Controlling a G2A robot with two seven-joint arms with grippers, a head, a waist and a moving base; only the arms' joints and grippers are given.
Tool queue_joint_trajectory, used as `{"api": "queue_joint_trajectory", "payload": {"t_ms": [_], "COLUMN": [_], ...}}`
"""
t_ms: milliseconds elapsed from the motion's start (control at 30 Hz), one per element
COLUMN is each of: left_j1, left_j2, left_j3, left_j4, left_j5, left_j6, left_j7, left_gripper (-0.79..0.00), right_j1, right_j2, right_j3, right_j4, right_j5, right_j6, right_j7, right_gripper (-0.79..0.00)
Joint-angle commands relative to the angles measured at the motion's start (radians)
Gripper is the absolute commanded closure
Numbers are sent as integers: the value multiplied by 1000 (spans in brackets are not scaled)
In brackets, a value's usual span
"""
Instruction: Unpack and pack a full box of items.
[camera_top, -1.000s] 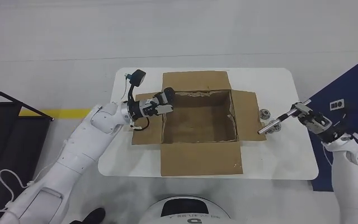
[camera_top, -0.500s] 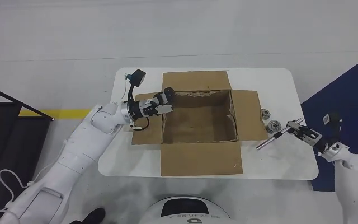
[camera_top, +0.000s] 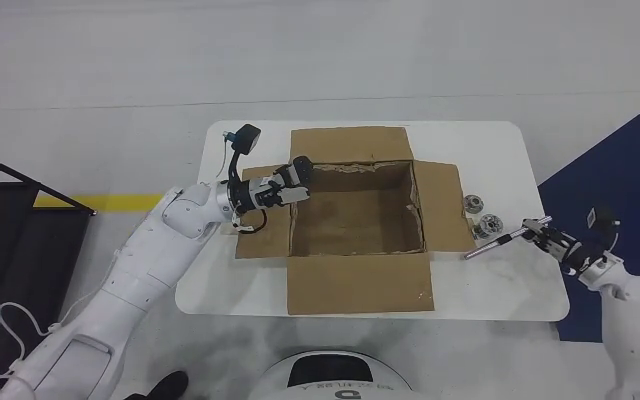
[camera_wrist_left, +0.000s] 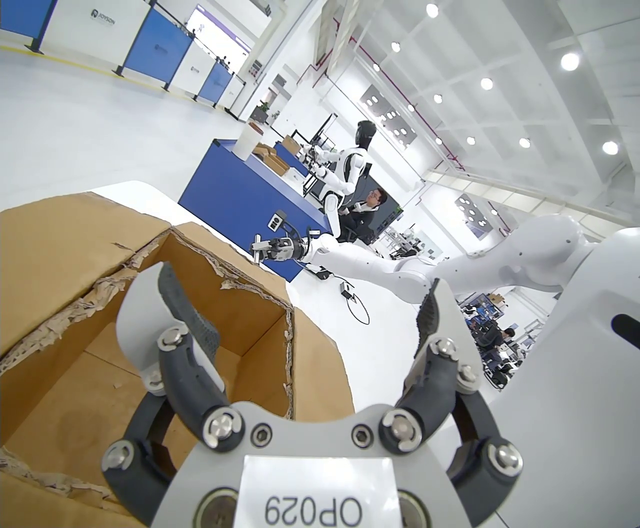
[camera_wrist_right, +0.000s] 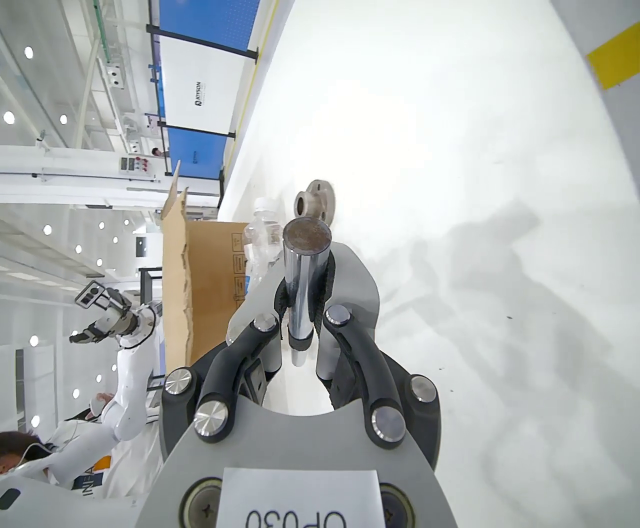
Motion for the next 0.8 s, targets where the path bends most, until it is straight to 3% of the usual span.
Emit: {"api": "queue_joint_trajectory", "payload": {"t_ms": [0,767], "left_j1": [0,0], "left_j2": [0,0], "left_j3": [0,0], "left_j4": [0,0], "left_j5": [0,0], "left_j6": [0,0], "left_j7": [0,0], "left_gripper": [-785,-785], "right_j1": [9,81], "right_j2": [2,5], "right_j3": [-8,-103], "right_j4": [10,61], "right_j5": [-26,-128], "right_j6": [5,98], "right_j7": [-16,-78], "right_gripper": [0,0]}}
